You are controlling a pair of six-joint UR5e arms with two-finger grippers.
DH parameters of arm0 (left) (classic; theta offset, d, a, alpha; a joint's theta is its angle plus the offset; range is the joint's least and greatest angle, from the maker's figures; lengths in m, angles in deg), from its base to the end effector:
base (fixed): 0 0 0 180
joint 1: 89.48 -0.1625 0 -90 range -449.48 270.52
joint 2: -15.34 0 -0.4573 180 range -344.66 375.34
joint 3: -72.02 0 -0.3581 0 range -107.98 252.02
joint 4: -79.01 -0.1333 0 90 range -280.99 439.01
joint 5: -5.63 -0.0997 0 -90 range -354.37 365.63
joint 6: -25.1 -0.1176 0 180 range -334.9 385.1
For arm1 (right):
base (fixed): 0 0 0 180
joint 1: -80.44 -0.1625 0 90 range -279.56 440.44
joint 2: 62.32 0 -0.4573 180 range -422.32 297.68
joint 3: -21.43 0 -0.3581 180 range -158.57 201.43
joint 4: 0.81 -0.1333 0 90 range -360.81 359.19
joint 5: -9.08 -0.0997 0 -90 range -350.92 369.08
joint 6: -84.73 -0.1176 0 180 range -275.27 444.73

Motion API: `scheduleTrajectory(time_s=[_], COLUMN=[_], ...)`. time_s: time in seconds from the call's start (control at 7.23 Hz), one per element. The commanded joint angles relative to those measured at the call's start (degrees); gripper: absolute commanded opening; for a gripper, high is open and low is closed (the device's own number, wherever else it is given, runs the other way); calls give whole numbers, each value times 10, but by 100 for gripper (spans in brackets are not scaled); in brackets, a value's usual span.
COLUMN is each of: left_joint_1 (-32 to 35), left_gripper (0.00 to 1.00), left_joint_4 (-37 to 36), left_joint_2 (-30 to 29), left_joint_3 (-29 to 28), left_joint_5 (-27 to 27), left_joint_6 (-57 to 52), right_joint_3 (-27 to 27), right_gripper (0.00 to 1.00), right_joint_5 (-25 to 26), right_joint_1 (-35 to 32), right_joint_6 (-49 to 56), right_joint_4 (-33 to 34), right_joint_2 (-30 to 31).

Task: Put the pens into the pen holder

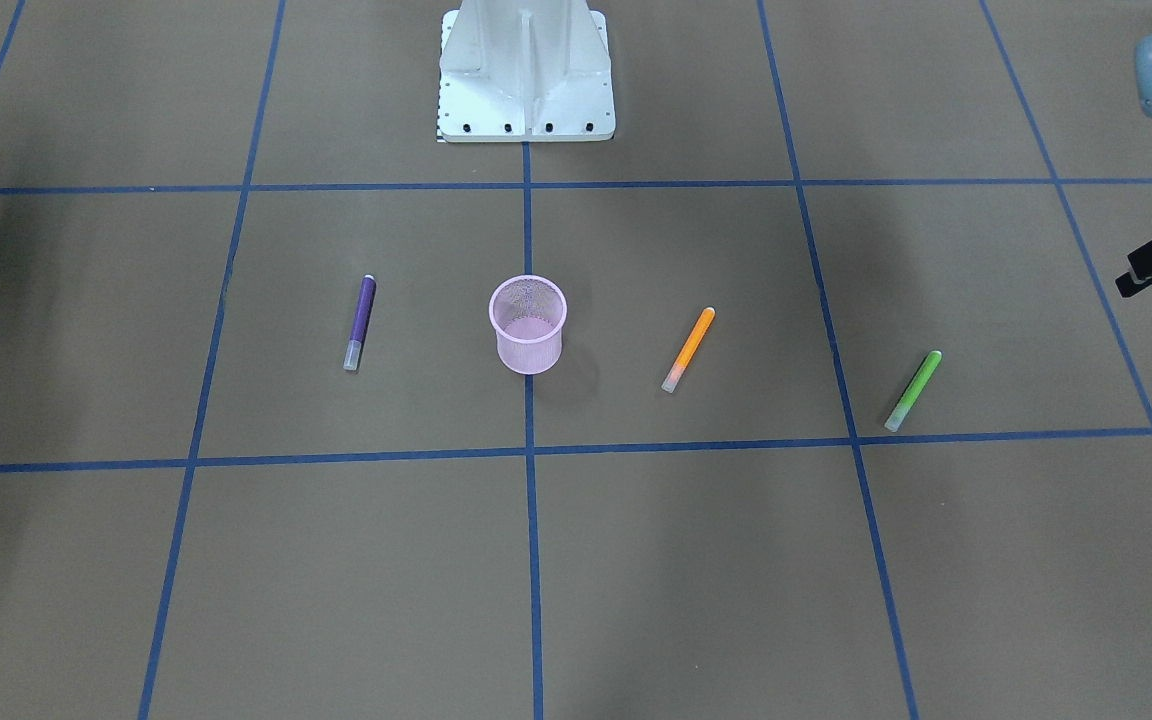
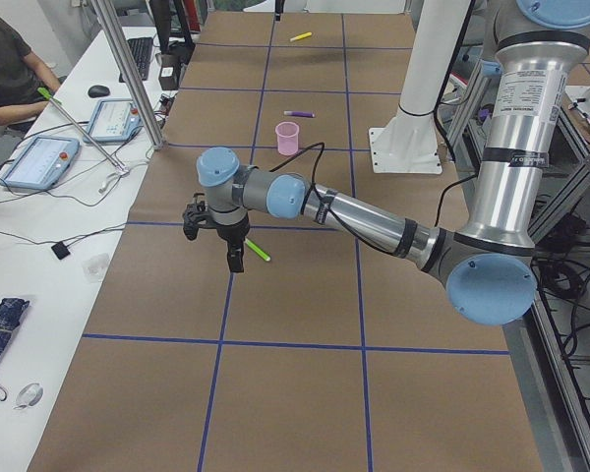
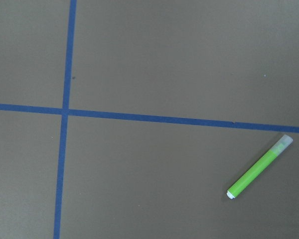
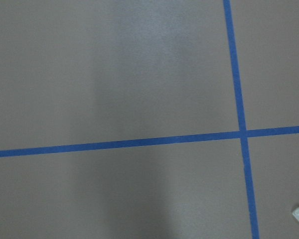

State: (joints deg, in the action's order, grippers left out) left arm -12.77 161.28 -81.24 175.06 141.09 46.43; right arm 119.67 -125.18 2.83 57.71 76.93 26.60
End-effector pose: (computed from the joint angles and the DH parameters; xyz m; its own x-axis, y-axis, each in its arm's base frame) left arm 0.0678 -0.5021 0.5567 0.6862 -0.0631 -0.7246 0.0265 0.9977 -0.0618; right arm -0.0542 -0.4854 0.6034 0.6647 0.0524 0.7452 -0.1150 0.9928 0.0328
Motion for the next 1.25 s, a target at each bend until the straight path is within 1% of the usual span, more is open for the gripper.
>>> scheduleTrajectory(time_s=[0.0, 0.14, 0.28, 0.42, 0.69, 0.83, 1.11], left_joint_1=[-22, -37, -39, -40, -40, -40, -40], left_gripper=[100, 100, 100, 100, 100, 100, 100], left_joint_4=[4, 27, 45, 54, 55, 55, 55], left_joint_2=[-1, -1, 0, 0, 0, 0, -2], left_joint_3=[1, 2, 3, 5, 7, 7, 6], left_joint_5=[1, 1, 2, 2, 2, 2, 1], left_joint_6=[-1, 0, 1, 1, 1, 1, 1], right_joint_3=[6, 7, -1, -8, -91, -117, -188], right_gripper=[99, 99, 99, 99, 98, 97, 96], right_joint_5=[2, 14, 33, 43, 51, 54, 51], right_joint_1=[4, 4, 4, 0, -31, -40, -54], right_joint_6=[1, 27, 86, 170, 373, 444, 523], right_joint_4=[-11, -27, -31, -31, -35, -35, -36], right_joint_2=[6, 32, 41, 60, 55, 47, 35])
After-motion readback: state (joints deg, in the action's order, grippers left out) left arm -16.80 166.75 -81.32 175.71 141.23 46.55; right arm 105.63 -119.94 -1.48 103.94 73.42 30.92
